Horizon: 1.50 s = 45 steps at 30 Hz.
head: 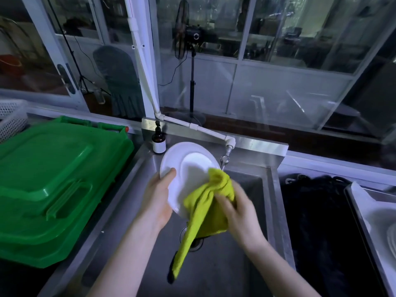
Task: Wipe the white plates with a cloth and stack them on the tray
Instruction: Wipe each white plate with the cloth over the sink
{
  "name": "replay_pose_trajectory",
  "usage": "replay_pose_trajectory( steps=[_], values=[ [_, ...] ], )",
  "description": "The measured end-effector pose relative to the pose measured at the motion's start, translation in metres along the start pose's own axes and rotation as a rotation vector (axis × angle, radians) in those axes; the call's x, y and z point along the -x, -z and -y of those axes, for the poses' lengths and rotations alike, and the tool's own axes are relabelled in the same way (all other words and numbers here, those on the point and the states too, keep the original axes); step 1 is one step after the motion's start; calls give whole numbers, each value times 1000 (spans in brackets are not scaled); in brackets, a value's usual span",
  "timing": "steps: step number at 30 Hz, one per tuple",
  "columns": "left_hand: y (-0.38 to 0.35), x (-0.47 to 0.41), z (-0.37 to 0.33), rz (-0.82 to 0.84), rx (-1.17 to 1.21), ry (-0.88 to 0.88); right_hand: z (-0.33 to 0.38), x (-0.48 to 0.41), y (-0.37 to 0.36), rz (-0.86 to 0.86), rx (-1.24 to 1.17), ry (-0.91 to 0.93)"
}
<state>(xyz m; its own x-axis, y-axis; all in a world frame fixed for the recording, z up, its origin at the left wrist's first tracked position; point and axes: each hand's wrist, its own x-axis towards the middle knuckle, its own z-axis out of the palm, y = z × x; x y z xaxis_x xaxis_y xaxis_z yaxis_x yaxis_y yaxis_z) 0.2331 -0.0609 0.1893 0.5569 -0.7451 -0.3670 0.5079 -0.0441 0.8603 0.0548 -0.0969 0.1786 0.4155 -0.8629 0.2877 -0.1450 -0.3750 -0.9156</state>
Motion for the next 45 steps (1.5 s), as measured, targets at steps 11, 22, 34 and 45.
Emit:
replay_pose_trajectory(
  steps=[11, 22, 34, 45],
  values=[
    [5, 20, -7, 373, -163, -271, 36, -78, -12, 120, 381, 181],
    [27, 16, -6, 380, -67, -247, 25, -78, -14, 92, 198, 95],
    [32, 6, -12, 367, 4, -253, 26, -83, -13, 120, 212, 161],
    [31, -4, -24, 360, 65, -270, 22, -82, -2, 139, 148, 74]
  ],
)
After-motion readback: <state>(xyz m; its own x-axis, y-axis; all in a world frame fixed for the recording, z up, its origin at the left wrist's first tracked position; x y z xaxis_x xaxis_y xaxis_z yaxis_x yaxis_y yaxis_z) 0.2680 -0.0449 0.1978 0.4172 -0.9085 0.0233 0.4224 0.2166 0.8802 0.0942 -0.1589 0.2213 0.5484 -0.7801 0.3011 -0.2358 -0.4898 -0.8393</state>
